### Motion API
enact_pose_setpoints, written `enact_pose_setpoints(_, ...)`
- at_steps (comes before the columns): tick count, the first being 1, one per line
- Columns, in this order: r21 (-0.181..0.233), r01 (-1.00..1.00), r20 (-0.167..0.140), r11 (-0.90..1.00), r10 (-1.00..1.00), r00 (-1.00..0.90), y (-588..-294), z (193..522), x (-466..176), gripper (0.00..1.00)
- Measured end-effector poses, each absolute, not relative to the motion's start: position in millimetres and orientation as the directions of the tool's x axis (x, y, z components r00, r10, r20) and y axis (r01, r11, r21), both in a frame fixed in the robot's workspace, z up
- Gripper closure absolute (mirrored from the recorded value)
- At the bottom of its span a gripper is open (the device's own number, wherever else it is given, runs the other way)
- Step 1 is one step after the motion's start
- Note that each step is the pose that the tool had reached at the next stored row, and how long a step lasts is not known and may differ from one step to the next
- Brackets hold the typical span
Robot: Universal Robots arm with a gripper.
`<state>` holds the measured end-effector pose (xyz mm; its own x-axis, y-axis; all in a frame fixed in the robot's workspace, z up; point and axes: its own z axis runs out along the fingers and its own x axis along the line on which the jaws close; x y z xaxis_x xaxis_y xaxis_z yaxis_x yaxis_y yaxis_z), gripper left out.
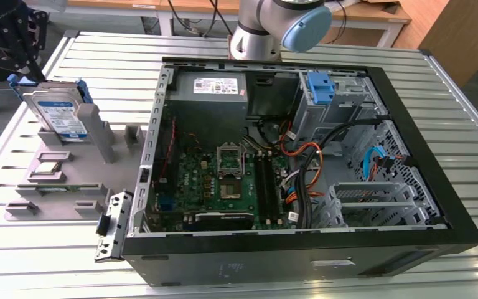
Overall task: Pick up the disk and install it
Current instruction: 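Pick up the disk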
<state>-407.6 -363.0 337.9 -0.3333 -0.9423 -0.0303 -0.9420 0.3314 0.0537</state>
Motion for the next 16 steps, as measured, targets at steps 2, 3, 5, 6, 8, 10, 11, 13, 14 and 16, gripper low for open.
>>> enact_pose_setpoints(2, 0.054, -0.951, -0.031, 0.304, -0.952, -0.306, -363.0, 337.9, -407.7, 0.9)
enact_pose_setpoints(3, 0.054, -0.955, -0.031, 0.29, -0.956, -0.292, -363.0, 337.8, -407.7, 0.9)
enact_pose_setpoints(5, 0.054, -0.963, -0.032, 0.265, -0.963, -0.267, -363.0, 337.7, -407.7, 0.9)
enact_pose_setpoints(6, 0.054, -0.966, -0.033, 0.252, -0.967, -0.254, -362.9, 337.6, -407.7, 0.9)
enact_pose_setpoints(8, 0.055, -0.972, -0.034, 0.228, -0.972, -0.23, -362.9, 337.5, -407.7, 0.9)
enact_pose_setpoints(10, 0.055, -0.977, -0.036, 0.206, -0.978, -0.208, -363.0, 337.3, -407.6, 0.9)
enact_pose_setpoints(11, 0.055, -0.979, -0.037, 0.195, -0.98, -0.197, -363.0, 337.3, -407.6, 0.9)
enact_pose_setpoints(13, 0.056, -0.983, -0.038, 0.174, -0.984, -0.177, -363.0, 337.0, -407.4, 0.9)
enact_pose_setpoints(14, 0.056, -0.985, -0.039, 0.164, -0.985, -0.166, -363.0, 336.9, -407.3, 0.9)
enact_pose_setpoints(16, 0.056, -0.988, -0.041, 0.143, -0.989, -0.145, -363.0, 336.8, -407.2, 0.9)
